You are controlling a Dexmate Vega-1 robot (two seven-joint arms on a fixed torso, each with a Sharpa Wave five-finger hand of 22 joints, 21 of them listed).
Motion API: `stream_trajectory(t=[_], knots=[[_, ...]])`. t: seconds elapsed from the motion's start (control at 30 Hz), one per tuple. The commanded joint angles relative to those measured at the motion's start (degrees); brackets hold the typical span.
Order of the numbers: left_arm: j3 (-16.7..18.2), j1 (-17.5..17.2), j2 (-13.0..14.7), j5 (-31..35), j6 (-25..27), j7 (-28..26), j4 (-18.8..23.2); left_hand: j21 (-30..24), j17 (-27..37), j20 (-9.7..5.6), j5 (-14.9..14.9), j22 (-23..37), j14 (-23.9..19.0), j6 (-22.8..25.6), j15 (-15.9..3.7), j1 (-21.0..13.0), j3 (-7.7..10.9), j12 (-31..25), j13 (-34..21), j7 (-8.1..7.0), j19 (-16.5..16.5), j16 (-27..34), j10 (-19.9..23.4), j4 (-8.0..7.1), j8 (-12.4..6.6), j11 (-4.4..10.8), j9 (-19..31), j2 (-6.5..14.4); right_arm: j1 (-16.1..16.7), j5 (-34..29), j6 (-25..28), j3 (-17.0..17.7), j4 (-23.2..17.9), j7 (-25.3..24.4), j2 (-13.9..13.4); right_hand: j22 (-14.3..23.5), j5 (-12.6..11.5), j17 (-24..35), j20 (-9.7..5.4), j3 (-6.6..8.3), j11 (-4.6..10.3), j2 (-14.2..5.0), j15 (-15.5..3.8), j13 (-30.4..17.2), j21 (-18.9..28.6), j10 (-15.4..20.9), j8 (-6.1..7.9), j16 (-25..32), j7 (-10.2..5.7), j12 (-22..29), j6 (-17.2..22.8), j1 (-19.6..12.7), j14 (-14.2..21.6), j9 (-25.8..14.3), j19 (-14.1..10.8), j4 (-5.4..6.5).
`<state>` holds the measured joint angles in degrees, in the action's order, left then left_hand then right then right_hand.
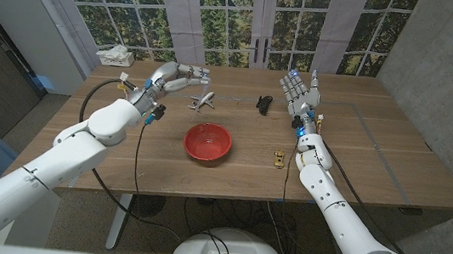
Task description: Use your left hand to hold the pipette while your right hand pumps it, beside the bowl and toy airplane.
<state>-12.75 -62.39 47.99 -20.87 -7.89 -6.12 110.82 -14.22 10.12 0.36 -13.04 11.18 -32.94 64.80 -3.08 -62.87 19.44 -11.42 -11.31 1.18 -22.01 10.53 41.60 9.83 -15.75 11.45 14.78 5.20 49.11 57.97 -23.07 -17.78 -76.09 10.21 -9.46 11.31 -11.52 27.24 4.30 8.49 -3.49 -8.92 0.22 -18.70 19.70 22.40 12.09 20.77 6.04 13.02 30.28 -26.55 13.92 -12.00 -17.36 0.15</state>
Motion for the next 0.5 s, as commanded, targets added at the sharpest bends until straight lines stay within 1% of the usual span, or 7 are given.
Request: stream_trajectory(t=[0.03,0.1,0.2,0.3,0.5], knots=[[-0.5,1.0,1.1,0.0,2.1,0.6,1.6,-0.2,0.0,-0.8,-1.2,0.1,0.5,0.5,-9.42,-0.7,1.1,0.0,-0.3,1.18,-0.1,-0.2,0.0,0.04,-2.45,0.32,5.7,0.7,-0.2,0.1,-0.4,0.3,0.6,0.9,0.1,0.3,-0.1,0.1,0.27,0.33,-0.09,-0.16,0.42,-0.1,-0.1,0.2,0.39,-0.2,0.22,0.3,0.2,0.6,0.1,0.0,-0.1,-0.07],[-0.5,1.1,1.1,-0.6,2.2,1.1,1.5,-0.2,0.0,-1.06,-1.9,0.0,0.6,0.1,-9.5,-0.8,1.65,-0.1,-0.3,1.17,-0.2,-0.2,0.4,0.06,-3.62,0.34,7.4,0.5,0.0,-0.1,-0.6,0.3,0.6,0.7,0.1,0.4,-0.1,0.1,0.29,0.35,-0.05,-0.15,0.42,-0.1,-0.1,0.3,0.39,-0.2,0.24,0.3,0.2,0.6,0.1,0.0,-0.1,-0.09],[-0.6,1.2,1.3,-0.9,2.4,1.4,1.6,-0.1,0.1,-1.15,-3.2,0.0,1.0,-0.3,-9.56,-0.7,2.47,-0.1,-0.4,1.56,-0.1,-0.2,0.6,0.01,-5.66,0.34,10.3,0.1,0.2,0.0,-0.6,0.4,0.4,0.8,0.1,0.4,-0.1,0.2,0.26,0.39,-0.2,-0.15,0.32,-0.1,-0.1,0.3,0.41,-0.2,0.29,0.3,0.3,0.7,0.1,0.0,-0.1,-0.13],[-0.6,1.2,1.4,-0.9,2.6,1.3,1.9,-0.1,0.1,-1.47,-3.8,0.0,1.1,-0.6,-9.6,-0.7,2.97,-0.2,-0.5,2.03,-0.1,-0.2,1.0,-0.02,-6.71,0.35,11.8,-0.1,0.4,0.0,-0.7,0.4,0.1,0.7,0.0,0.4,-0.1,0.2,0.28,0.43,-0.12,-0.14,0.34,-0.2,-0.1,0.3,0.41,-0.3,0.27,0.3,0.3,0.8,0.1,0.0,-0.1,-0.17],[-0.5,0.9,1.3,-1.4,2.5,1.2,2.0,-0.1,0.2,-1.62,-5.0,0.0,1.2,-1.3,-9.56,-0.5,3.82,-0.7,-0.9,2.22,-0.1,-0.1,2.1,-0.2,-8.55,0.39,14.4,-0.2,0.6,-0.1,-0.8,0.4,-0.2,0.6,-0.1,0.4,-0.1,0.2,0.3,0.53,-0.12,-0.12,0.36,-0.2,-0.1,0.3,0.41,-0.3,0.27,0.3,0.3,0.9,0.1,0.0,0.0,-0.26]])
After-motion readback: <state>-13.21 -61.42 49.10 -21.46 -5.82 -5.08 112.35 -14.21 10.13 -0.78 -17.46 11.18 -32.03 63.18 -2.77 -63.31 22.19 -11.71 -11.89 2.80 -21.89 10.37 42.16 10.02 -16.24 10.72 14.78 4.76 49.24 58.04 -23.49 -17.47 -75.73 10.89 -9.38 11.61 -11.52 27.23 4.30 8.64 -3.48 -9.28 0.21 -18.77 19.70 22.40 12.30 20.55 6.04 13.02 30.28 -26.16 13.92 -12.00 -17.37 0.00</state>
